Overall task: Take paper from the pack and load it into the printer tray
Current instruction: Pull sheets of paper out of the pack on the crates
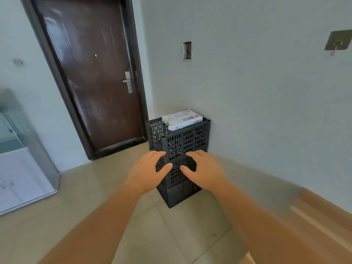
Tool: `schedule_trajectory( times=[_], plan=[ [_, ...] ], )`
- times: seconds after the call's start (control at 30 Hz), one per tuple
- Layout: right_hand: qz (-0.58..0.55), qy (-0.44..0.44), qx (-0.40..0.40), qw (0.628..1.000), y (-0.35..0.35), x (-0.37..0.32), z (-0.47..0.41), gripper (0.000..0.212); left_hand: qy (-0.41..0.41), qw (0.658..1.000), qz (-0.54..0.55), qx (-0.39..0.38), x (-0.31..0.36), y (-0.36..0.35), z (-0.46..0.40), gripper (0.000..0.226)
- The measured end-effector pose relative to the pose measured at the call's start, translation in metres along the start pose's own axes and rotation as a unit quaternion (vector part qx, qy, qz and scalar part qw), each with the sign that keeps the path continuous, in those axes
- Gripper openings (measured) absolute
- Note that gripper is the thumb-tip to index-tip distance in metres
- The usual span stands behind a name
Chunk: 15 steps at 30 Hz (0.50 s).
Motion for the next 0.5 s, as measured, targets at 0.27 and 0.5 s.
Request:
schedule_trajectory(
  times=[0.27, 0.5],
  plan=[
    [0.013, 0.0, -0.014, 1.0, -0.092, -0.051, -0.151, 0.064, -0.001, 1.0, -0.02, -0.01, -0.146, 0.012, -0.114, 0.061],
    [0.015, 0.009, -0.019, 1.0, -0.155, -0.08, -0.269, 0.061, -0.001, 1.0, -0.028, -0.014, -0.24, 0.017, -0.205, 0.058]
  ],
)
Point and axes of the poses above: each hand's wrist, its own z-axis away from the middle knuckle, its own y-axis out of the back of the hand, x = y × z, the point moved 1 cm from there along -z, towards the middle knuckle, and after that the axes turned 6 degrees about x, right-handed, at the moved point
